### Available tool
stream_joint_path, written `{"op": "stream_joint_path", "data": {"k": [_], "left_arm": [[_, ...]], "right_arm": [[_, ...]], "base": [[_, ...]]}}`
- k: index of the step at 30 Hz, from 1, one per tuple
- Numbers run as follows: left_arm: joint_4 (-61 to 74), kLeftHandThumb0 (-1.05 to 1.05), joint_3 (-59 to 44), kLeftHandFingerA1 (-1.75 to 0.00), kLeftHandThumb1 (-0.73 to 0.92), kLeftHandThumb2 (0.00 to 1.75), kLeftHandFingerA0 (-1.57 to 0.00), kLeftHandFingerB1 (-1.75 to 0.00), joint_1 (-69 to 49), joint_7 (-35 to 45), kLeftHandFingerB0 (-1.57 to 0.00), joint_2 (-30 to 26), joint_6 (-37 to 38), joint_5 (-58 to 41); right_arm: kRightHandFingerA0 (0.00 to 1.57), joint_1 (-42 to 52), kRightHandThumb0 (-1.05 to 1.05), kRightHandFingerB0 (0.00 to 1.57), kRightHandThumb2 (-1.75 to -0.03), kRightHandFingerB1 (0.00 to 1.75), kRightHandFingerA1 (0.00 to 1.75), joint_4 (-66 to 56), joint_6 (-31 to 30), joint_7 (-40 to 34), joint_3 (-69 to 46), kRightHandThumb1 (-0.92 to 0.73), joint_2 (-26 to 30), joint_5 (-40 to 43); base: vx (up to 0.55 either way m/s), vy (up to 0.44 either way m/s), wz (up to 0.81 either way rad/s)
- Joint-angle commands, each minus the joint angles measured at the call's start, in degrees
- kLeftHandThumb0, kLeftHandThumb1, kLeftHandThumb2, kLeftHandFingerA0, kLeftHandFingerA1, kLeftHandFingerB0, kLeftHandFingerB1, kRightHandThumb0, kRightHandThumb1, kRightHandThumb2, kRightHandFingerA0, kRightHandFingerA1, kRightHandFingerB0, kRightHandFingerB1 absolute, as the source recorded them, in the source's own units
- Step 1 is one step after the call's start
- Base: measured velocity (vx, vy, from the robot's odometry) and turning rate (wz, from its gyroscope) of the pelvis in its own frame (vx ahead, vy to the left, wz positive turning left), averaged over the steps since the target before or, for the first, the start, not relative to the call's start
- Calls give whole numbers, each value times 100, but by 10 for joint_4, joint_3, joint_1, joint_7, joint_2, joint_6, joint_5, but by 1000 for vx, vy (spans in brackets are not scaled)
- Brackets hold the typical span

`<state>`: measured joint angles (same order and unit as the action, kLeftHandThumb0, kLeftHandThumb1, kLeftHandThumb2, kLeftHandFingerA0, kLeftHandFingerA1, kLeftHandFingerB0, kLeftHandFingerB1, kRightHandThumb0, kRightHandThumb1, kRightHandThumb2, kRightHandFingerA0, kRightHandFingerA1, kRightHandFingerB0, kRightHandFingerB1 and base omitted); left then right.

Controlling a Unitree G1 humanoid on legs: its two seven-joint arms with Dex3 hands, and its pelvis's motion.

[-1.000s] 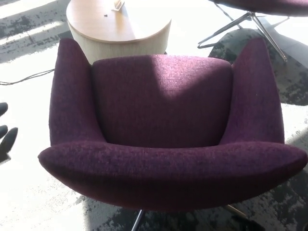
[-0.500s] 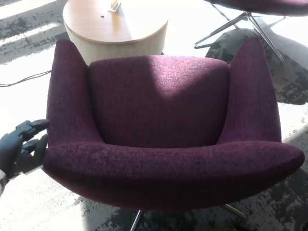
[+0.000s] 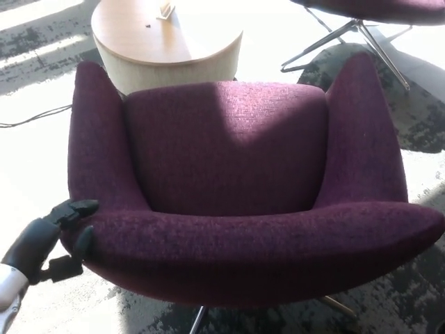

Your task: The robot stands in front of a sofa and uses its left hand to push the left side of the sofa

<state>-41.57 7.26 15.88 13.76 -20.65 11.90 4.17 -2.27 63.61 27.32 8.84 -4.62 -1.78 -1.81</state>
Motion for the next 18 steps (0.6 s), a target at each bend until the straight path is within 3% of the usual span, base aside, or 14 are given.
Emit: {"op": "stream_joint_path", "data": {"k": [1, 5, 6, 9, 10, 11, 17, 18], "left_arm": [[43, -35, 45, -48, 53, 112, 0, -45, -48, 27, 0, 16, -9, 34], [109, -35, 77, -48, 52, 112, 0, -45, -69, 30, 0, 29, -34, 42], [123, -35, 82, -48, 52, 112, 0, -45, -74, 32, 0, 32, -35, 39], [139, -35, 87, -48, 52, 112, 0, -45, -80, 30, 0, 32, -42, 38], [151, -81, 98, -31, 92, 78, -11, -31, -79, 35, -18, 37, -41, 40], [165, -35, 108, -49, 52, 113, 0, -46, -79, 38, 0, 41, -46, 43], [203, -35, 136, -48, 51, 112, 0, -46, -78, 44, 0, 58, -74, 42], [211, -87, 144, -28, 92, 76, -9, -29, -79, 46, -17, 67, -90, 39]], "right_arm": [[40, 3, -67, 19, -101, 43, 54, 4, 11, -8, 5, -59, 6, -2], [42, 5, -65, 24, -100, 45, 54, 0, 7, -4, 4, -61, 4, 4], [44, 6, -74, 36, -70, 35, 38, 0, 7, -6, 6, -69, 4, 2], [44, 5, -74, 36, -70, 35, 38, 0, 9, -8, 9, -69, 5, -1], [45, 2, -74, 37, -69, 35, 38, -1, 10, -10, 12, -69, 6, -4], [47, -2, -71, 40, -64, 33, 35, 0, 9, -10, 13, -76, 6, -4], [47, -11, -71, 40, -64, 33, 35, -1, 3, -12, 18, -76, 4, -4], [48, -12, -70, 40, -64, 33, 35, -1, 1, -8, 16, -75, 2, 2]], "base": [[0, 0, 0], [0, 0, 0], [0, 0, 0], [0, 0, 2], [0, 0, 0], [0, 0, 0], [0, 0, 1], [0, 0, 0]]}}
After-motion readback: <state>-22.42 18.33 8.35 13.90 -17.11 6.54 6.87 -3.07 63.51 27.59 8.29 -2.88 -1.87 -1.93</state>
